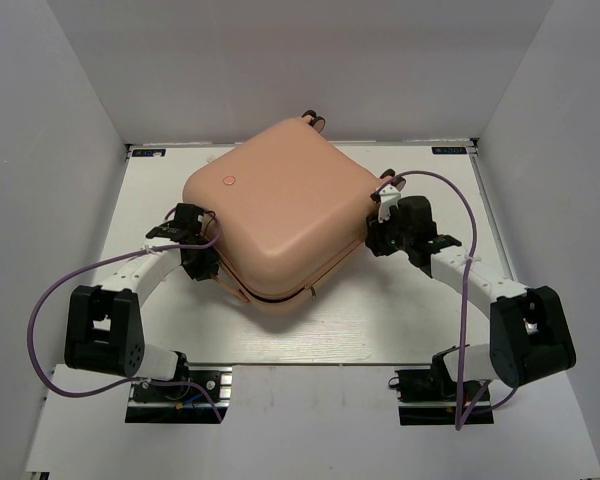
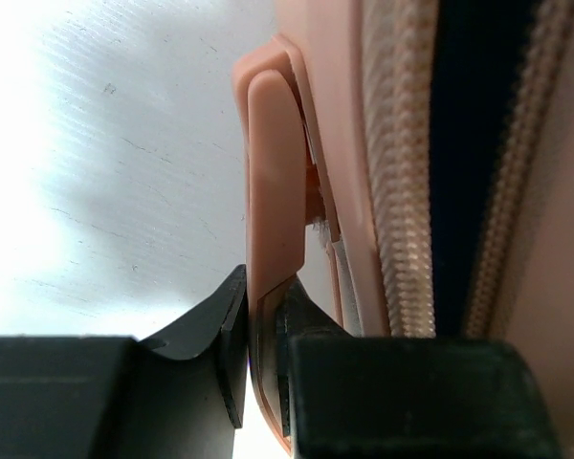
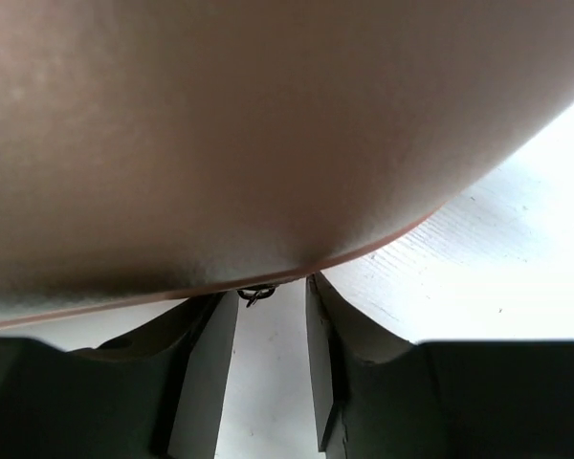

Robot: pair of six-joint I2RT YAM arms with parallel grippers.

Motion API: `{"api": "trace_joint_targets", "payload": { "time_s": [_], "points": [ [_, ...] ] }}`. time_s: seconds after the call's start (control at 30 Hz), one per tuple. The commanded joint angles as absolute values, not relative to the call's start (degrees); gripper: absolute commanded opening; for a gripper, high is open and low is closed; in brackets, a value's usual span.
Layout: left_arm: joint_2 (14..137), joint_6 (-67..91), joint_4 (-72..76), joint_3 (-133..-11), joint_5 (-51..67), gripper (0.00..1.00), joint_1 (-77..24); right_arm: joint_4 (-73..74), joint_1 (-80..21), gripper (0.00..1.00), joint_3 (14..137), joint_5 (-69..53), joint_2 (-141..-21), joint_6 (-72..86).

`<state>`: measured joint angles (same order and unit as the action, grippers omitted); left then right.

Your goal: Pack the luggage

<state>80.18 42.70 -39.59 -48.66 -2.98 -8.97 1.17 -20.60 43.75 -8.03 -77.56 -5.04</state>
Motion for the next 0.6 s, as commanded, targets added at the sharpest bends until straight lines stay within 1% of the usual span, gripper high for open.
{"api": "trace_joint_targets", "payload": {
  "time_s": [0.0,0.1,0.13,0.17,0.23,0.3,0.33,0.4,0.43,0.57],
  "points": [
    [76.9,39.5,-42.6,-49.7,-2.7,0.0,-8.5,-7.3,-20.3,0.39,46.5,-4.2,-78.7,-6.3],
    [76.8,38.9,-42.5,-49.7,-2.5,0.0,-8.5,-8.4,-20.2,0.32,46.8,-4.7,-78.7,-7.0],
    [76.9,38.9,-42.4,-49.7,-2.5,0.0,-8.5,-8.6,-20.1,0.26,46.8,-5.4,-78.7,-7.4],
    [77.0,38.9,-42.4,-49.7,-2.6,0.0,-8.5,-9.1,-20.1,0.24,46.8,-7.9,-78.8,-7.9],
    [77.1,38.7,-42.1,-49.7,-2.6,0.0,-8.5,-10.0,-20.3,0.18,46.8,-8.8,-79.2,-8.6],
    [77.2,38.7,-41.8,-49.9,-2.4,0.0,-8.4,-10.5,-20.3,0.16,47.2,-8.1,-79.6,-9.0],
    [77.3,38.2,-42.0,-50.0,-2.2,0.0,-8.5,-10.6,-20.2,0.12,47.3,-7.6,-79.7,-9.2],
    [77.2,38.1,-41.7,-50.0,-1.9,0.0,-8.5,-11.4,-20.3,0.0,47.1,-7.1,-79.5,-9.1],
    [77.3,38.1,-42.0,-50.0,-2.1,0.0,-8.5,-13.3,-20.3,0.0,46.0,-7.1,-79.2,-8.8],
    [76.7,38.0,-43.4,-50.4,-3.7,0.0,-8.5,-17.0,-20.1,0.0,44.3,-0.8,-77.7,-5.9]
  ]
}}
